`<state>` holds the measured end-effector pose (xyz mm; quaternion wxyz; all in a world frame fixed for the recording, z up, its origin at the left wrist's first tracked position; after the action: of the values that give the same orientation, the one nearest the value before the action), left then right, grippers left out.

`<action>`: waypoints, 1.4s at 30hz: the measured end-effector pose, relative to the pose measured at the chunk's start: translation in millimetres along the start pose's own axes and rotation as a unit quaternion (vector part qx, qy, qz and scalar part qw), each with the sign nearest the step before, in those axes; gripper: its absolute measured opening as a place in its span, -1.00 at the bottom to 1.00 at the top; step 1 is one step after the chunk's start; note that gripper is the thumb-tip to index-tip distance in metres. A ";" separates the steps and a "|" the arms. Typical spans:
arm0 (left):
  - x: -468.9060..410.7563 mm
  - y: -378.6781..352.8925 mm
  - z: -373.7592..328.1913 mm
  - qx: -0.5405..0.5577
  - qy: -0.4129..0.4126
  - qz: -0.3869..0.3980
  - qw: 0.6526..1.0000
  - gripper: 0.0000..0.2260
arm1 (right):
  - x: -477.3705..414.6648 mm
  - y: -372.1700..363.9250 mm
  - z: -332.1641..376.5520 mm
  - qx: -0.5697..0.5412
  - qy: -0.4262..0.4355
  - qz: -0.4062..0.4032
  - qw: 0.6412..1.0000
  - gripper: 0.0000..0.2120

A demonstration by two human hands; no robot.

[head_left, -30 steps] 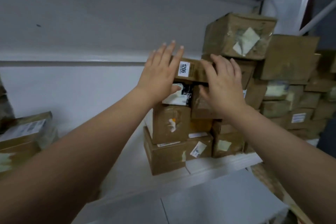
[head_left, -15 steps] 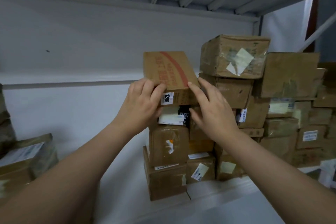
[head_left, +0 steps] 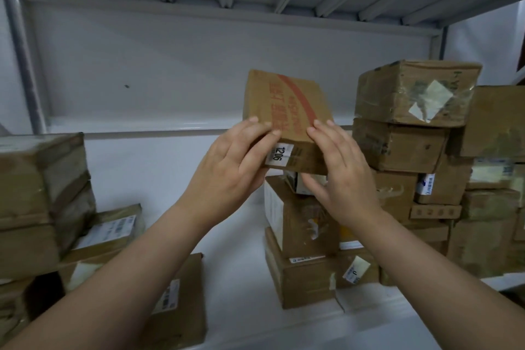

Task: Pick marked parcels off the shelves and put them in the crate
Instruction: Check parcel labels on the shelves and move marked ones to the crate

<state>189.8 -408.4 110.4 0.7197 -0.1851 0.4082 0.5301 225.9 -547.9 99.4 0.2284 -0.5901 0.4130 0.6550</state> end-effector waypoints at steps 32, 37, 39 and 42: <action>146.5 36.3 54.8 0.407 0.552 -0.017 0.728 -0.65 | 67.7 -57.6 35.7 -0.555 -0.512 0.056 0.653 -0.49; 173.0 46.3 57.5 0.318 0.546 0.073 0.772 -0.68 | 90.4 -58.6 45.1 -0.516 -0.504 0.124 0.681 -0.45; 176.2 55.7 57.7 0.220 0.495 0.128 0.831 -0.69 | 108.0 -70.3 51.6 -0.511 -0.530 0.134 0.664 -0.64; 184.4 69.2 52.7 0.054 0.384 0.204 0.899 -0.73 | 140.5 -90.4 59.2 -0.473 -0.584 0.109 0.651 -0.69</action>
<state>166.4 -233.1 8.9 0.3918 -0.2480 0.7096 0.5306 234.4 -476.2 -62.4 0.0395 -0.0646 -0.1104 0.9910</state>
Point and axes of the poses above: each hand's wrist, its own x-axis away from the middle knuckle, its own y-axis out of the back of the hand, z = x × y, the point moved 9 cm from there along -x, towards the middle knuckle, and after that the axes turned 8 degrees about -y, right-handed, at the moved point
